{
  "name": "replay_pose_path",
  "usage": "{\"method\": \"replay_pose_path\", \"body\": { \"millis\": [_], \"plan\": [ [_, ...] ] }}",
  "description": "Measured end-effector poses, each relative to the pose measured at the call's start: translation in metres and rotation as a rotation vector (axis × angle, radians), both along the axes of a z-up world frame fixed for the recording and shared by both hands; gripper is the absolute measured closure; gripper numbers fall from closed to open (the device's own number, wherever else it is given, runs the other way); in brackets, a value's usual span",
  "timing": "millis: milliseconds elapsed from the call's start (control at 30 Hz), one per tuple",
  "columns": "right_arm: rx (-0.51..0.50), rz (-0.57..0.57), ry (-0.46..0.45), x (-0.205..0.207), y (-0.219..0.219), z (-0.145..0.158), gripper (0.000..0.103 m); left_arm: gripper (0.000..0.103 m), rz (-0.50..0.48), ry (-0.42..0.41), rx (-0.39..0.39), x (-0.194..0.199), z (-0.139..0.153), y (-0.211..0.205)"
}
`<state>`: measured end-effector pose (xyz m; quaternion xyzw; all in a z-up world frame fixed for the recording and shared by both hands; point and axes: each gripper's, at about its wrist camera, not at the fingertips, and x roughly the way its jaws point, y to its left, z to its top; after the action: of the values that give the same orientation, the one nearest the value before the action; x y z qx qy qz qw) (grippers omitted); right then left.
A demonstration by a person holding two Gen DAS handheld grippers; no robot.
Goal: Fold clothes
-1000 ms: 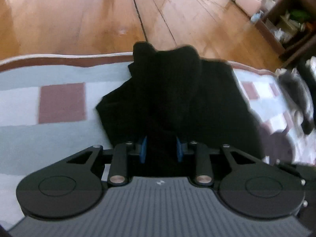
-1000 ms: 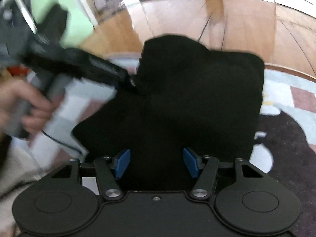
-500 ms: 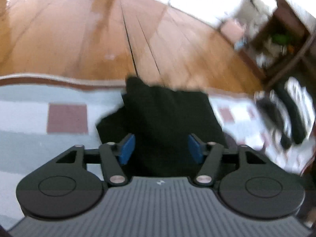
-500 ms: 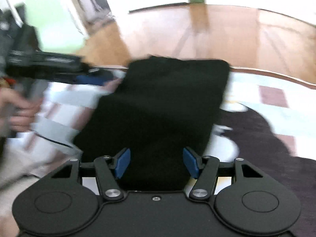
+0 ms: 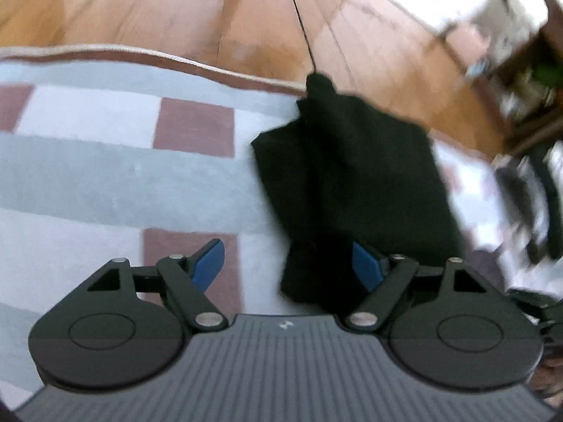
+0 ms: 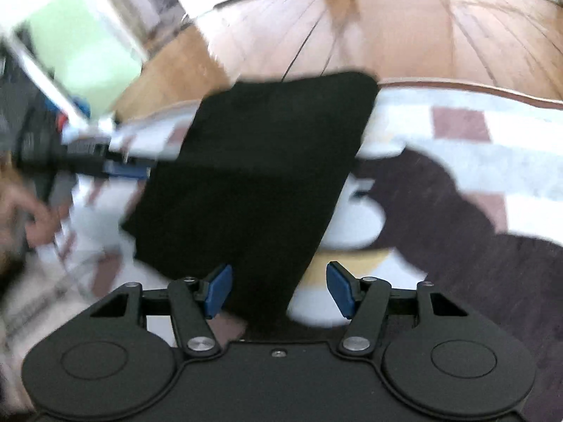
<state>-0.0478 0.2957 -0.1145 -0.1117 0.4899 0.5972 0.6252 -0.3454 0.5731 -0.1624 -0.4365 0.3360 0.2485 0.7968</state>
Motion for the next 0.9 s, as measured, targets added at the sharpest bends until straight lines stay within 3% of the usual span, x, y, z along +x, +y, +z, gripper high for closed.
{"method": "replay_pose_path", "body": {
  "millis": [100,200,233,267,367,500,533,567,600,633,667,700,800,900],
  "plan": [
    [0.001,-0.090,0.311,0.048,0.026,-0.020,0.033,0.016,0.068,-0.077,-0.066,0.001,-0.011,0.012],
    [0.048,-0.189,0.418,0.083,0.038,-0.034,0.033,0.016,0.086,-0.045,-0.066,0.011,-0.024,0.025],
    [0.056,-0.194,0.419,0.086,0.043,-0.036,0.033,0.016,0.083,-0.035,-0.063,0.016,-0.028,0.029],
    [0.061,-0.195,0.423,0.089,0.049,-0.039,0.033,0.008,0.078,-0.050,-0.055,0.020,-0.030,0.031],
    [0.061,-0.204,0.430,0.094,0.069,-0.054,0.033,0.001,0.084,-0.137,-0.074,0.029,-0.037,0.038],
    [0.072,-0.197,0.385,0.095,0.098,-0.070,0.032,0.002,0.036,-0.244,-0.098,0.042,-0.047,0.042],
    [0.100,-0.170,0.372,0.095,0.105,-0.070,0.029,0.024,0.016,-0.249,-0.074,0.047,-0.047,0.041],
    [0.119,-0.146,0.359,0.096,0.114,-0.071,0.029,0.058,-0.016,-0.230,-0.042,0.055,-0.046,0.039],
    [0.136,-0.125,0.344,0.096,0.122,-0.070,0.029,0.061,-0.052,-0.198,0.009,0.064,-0.043,0.036],
    [0.153,-0.113,0.315,0.094,0.126,-0.064,0.037,0.067,-0.088,-0.164,0.066,0.073,-0.040,0.033],
    [0.170,-0.101,0.286,0.092,0.130,-0.058,0.051,0.074,-0.113,-0.154,0.104,0.080,-0.034,0.030],
    [0.187,-0.089,0.257,0.090,0.134,-0.052,0.085,0.076,-0.135,-0.153,0.134,0.085,-0.028,0.028],
    [0.296,-0.071,0.101,0.076,0.118,-0.015,0.085,0.077,-0.198,-0.201,0.223,0.099,-0.005,0.023],
    [0.376,-0.147,-0.027,0.068,0.084,0.017,0.086,0.077,-0.250,-0.185,0.330,0.128,0.005,0.018]
  ]
}}
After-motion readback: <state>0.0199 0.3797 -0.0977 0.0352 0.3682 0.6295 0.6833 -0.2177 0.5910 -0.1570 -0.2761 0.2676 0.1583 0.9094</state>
